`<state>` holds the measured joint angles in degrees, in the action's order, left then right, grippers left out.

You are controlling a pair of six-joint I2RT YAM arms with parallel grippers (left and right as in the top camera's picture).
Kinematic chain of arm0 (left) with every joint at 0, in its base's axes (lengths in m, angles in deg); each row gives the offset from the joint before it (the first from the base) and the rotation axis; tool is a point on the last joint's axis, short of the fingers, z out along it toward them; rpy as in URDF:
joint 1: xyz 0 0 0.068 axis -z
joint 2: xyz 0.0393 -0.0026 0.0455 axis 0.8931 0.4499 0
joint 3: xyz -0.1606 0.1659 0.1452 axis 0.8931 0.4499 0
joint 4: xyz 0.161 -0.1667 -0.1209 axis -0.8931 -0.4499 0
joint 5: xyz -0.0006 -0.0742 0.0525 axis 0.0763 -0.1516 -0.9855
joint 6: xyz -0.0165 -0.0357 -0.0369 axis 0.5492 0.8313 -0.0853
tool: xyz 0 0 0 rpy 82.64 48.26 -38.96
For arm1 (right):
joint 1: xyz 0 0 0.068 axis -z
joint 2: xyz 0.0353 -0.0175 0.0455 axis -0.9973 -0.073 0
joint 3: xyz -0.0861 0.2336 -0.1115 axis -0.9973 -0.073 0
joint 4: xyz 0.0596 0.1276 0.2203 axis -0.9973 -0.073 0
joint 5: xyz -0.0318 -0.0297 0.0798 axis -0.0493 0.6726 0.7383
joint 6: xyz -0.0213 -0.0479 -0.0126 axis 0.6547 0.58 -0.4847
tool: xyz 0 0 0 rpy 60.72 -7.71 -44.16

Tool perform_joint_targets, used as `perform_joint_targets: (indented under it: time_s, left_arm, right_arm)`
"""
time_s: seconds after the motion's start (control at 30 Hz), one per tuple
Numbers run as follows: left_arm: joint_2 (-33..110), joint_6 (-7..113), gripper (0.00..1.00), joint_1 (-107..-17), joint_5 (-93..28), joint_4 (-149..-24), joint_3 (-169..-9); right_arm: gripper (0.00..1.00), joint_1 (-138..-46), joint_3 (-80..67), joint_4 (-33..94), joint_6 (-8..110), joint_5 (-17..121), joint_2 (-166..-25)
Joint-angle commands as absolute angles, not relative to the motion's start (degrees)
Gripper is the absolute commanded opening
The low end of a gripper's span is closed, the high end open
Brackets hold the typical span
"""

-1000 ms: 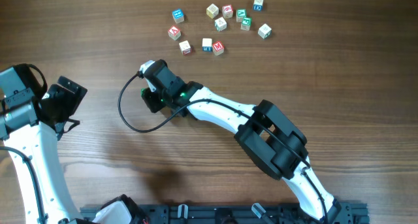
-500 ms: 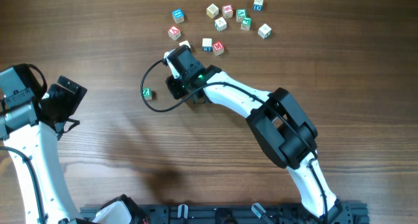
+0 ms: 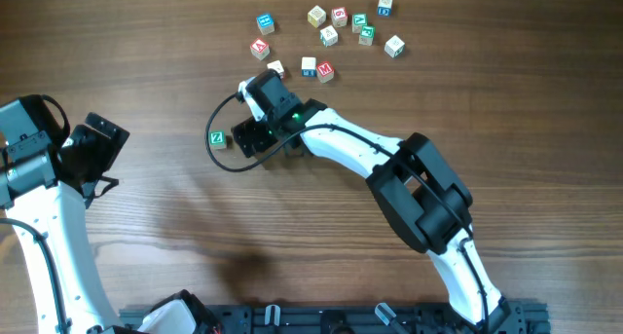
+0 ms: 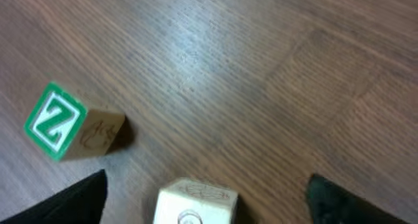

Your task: Form a circle

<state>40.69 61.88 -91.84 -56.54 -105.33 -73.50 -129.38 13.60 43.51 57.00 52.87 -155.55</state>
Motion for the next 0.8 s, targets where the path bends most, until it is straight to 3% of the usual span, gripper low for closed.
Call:
perform_joint_targets:
  time_s: [0.0,0.13,0.33,0.57,0.77]
  left_arm:
    - [41.10,62.01,1.00,-92.15,-57.13,-105.15,-73.44]
    - [41.14,62.03,1.00,-92.15,-57.11,-104.48,-73.44]
    - [44.20,62.27,1.00,-91.49,-54.20,-101.42,-73.44]
    - [51.44,62.23,1.00,-87.49,-49.37,-99.73,-73.44]
    - [55.26,61.79,1.00,-84.85,-51.03,-97.98,-73.44]
  right_arm:
    - [1.00,-125.82,15.02,43.01,52.34,49.18,-148.03]
    - [1.00,-120.27,15.09,47.27,51.16,48.89,-142.85]
    - [1.00,-111.31,15.11,52.23,51.25,48.70,-145.83]
    - [0.99,-110.15,15.24,52.85,51.64,45.18,-152.73]
    - [0.97,-110.15,15.22,47.82,70.24,47.47,-158.18]
